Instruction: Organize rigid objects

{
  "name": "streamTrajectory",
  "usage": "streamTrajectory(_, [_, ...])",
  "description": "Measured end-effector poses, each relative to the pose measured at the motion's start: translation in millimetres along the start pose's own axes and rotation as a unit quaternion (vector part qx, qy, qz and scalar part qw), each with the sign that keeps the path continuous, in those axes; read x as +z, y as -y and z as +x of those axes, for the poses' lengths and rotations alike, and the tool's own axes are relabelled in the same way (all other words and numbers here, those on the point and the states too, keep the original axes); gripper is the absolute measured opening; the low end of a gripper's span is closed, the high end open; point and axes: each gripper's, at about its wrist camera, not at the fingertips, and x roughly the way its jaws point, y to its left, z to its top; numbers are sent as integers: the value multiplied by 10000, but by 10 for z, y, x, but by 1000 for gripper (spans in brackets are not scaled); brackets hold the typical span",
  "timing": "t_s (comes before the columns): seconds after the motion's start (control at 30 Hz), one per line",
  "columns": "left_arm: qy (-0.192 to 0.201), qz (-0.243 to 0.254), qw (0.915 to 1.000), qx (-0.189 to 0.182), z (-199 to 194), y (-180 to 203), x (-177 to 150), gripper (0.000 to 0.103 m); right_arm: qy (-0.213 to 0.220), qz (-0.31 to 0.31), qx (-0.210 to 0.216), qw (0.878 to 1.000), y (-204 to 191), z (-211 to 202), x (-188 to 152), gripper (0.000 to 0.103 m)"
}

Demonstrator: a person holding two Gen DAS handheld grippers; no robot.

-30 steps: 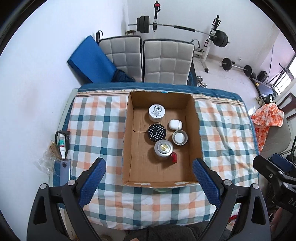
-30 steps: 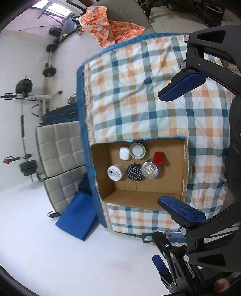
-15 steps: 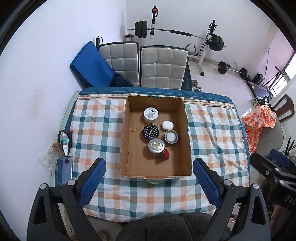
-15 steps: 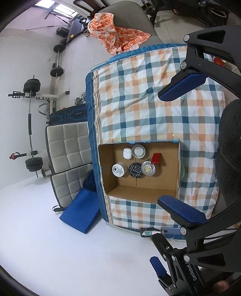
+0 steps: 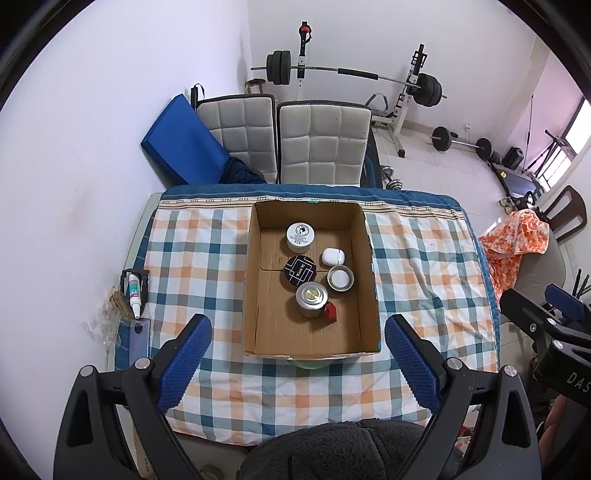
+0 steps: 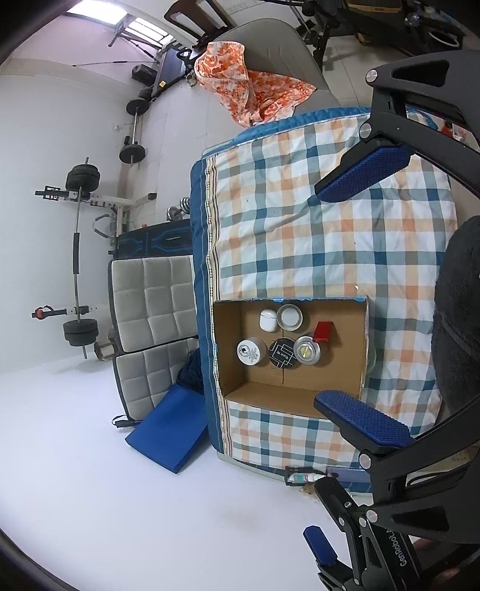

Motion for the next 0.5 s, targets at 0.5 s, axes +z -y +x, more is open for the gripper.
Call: streamTrajectory(0.5, [199, 174, 9996, -15, -114, 66, 19, 96, 142, 52, -155, 9998, 0, -125, -37, 103])
